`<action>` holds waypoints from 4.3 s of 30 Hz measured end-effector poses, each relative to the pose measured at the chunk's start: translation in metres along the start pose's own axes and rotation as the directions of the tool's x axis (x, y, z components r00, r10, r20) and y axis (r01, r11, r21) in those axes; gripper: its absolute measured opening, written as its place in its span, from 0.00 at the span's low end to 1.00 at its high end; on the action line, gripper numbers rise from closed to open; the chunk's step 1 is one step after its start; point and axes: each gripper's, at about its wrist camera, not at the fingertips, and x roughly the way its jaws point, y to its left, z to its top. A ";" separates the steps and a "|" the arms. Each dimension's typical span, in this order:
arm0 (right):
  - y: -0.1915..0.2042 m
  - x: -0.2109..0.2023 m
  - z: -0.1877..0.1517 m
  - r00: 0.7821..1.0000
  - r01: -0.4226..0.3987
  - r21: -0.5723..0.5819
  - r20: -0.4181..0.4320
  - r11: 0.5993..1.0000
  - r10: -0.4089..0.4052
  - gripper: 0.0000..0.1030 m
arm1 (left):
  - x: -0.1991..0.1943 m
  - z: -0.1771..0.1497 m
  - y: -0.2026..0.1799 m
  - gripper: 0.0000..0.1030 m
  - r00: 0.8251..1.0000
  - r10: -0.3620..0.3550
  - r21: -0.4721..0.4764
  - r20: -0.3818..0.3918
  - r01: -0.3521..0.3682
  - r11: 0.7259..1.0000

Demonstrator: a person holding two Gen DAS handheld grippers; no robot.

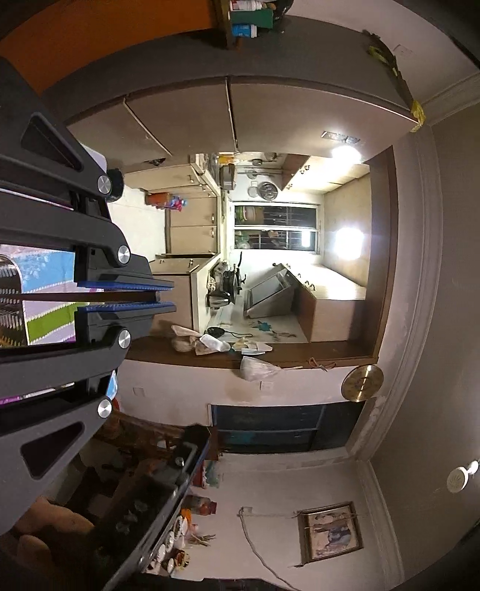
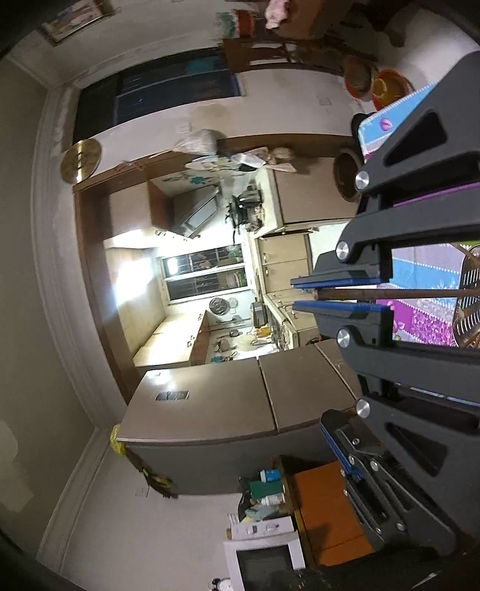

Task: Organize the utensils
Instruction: 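Lower both chopsticks into the blue holder and open both grippers, then move both open tools back down over the remaining chopsticks, then close the left gripper on a chopstick while the right gripper grasps another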

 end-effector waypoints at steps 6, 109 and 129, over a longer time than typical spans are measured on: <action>-0.020 0.031 -0.032 0.998 0.019 0.083 -0.059 0.996 -0.014 0.05 | 0.032 -0.035 0.009 0.07 0.998 -0.019 -0.044 -0.053 0.017 0.999; -0.004 -0.244 -0.341 0.849 0.225 -0.220 -0.433 0.949 -0.302 0.08 | -0.299 -0.366 0.066 0.36 0.889 0.280 0.179 -0.362 -0.228 0.957; 0.003 -0.246 -0.346 0.851 0.264 -0.240 -0.398 0.934 -0.343 0.06 | -0.296 -0.373 0.079 0.11 0.928 0.167 0.112 -0.332 -0.137 0.984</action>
